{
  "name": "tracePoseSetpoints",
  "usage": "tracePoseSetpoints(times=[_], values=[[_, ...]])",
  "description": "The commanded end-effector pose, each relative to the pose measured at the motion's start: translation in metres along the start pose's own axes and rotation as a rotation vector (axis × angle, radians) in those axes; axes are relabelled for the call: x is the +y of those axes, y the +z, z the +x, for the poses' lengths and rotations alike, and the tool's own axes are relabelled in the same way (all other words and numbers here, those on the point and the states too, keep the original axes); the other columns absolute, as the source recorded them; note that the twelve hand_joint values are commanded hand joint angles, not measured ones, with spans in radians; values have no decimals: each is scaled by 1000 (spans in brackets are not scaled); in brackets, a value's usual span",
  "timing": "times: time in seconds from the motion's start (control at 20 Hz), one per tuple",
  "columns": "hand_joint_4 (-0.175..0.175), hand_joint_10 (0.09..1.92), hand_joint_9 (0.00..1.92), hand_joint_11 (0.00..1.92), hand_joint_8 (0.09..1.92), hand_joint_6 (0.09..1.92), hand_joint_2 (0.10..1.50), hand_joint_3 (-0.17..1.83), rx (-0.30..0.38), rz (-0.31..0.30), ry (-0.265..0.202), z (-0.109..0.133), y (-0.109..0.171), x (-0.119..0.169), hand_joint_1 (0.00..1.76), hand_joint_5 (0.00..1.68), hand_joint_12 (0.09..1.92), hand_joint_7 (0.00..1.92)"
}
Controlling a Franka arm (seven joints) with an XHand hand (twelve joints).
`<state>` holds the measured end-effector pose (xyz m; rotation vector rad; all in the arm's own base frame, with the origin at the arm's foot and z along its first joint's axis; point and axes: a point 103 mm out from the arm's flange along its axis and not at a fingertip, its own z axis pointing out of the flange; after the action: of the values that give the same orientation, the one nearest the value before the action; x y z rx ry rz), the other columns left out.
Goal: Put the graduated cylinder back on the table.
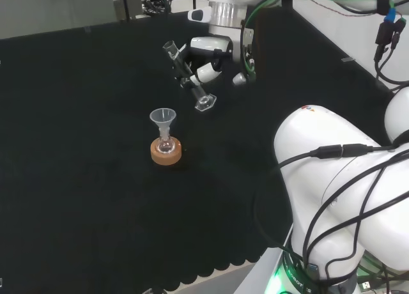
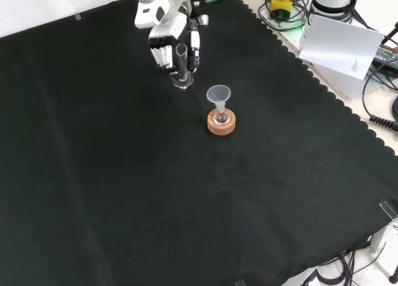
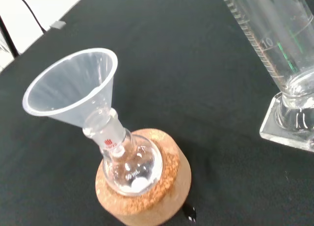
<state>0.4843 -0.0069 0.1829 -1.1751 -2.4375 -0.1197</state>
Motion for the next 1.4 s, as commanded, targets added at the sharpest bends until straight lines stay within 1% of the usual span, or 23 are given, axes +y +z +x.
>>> tracePoseSetpoints(times=[0.05, 0.25, 0.6, 0.8, 1.0, 1.4], values=[[-175, 87, 1467, 1307, 882, 893, 1078, 1, 29, -58, -57, -7, 15, 13, 1271, 1045, 697, 1075], [-175, 87, 1465, 1305, 885, 895, 1079, 1, 53, -85, -68, -12, 26, 20, 1270, 1043, 699, 1073], [-175, 87, 1460, 1301, 894, 904, 1081, 2, 89, -172, -72, -26, 37, 31, 1269, 1037, 702, 1066], [-175, 87, 1454, 1296, 911, 919, 1085, 2, 126, -208, -67, -35, 43, 36, 1268, 1028, 708, 1056], [-175, 87, 1451, 1291, 915, 923, 1087, 2, 148, -243, -57, -42, 50, 40, 1267, 1026, 710, 1054], [-175, 87, 1449, 1286, 919, 926, 1088, 2, 180, -281, -44, -59, 60, 46, 1267, 1024, 713, 1051]])
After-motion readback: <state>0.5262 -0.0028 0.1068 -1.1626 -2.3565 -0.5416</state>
